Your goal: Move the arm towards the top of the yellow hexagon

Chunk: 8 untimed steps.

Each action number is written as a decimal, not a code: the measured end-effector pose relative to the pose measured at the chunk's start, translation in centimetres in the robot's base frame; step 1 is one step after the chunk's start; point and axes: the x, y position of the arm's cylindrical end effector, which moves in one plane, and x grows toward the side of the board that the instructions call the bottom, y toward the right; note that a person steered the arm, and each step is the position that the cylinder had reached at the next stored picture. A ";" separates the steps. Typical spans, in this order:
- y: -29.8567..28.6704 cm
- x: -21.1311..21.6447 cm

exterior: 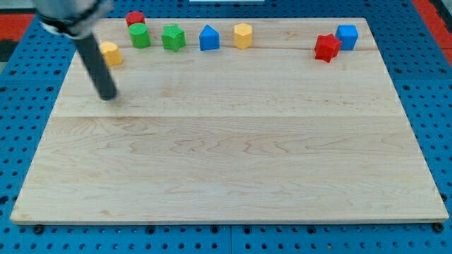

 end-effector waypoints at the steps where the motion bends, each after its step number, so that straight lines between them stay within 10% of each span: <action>1: 11.1 0.2; 3: 26.8 -7.2; 6: 30.6 -20.1; 8: 30.7 -20.6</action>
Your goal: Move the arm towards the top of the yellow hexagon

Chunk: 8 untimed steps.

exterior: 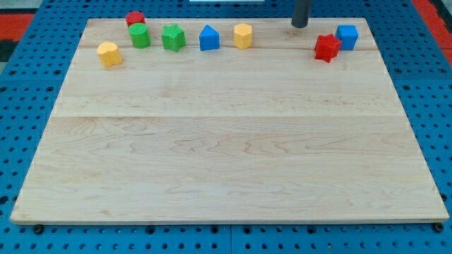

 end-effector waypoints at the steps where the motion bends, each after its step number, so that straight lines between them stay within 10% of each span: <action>1: -0.4 0.0; 8: -22.2 -1.7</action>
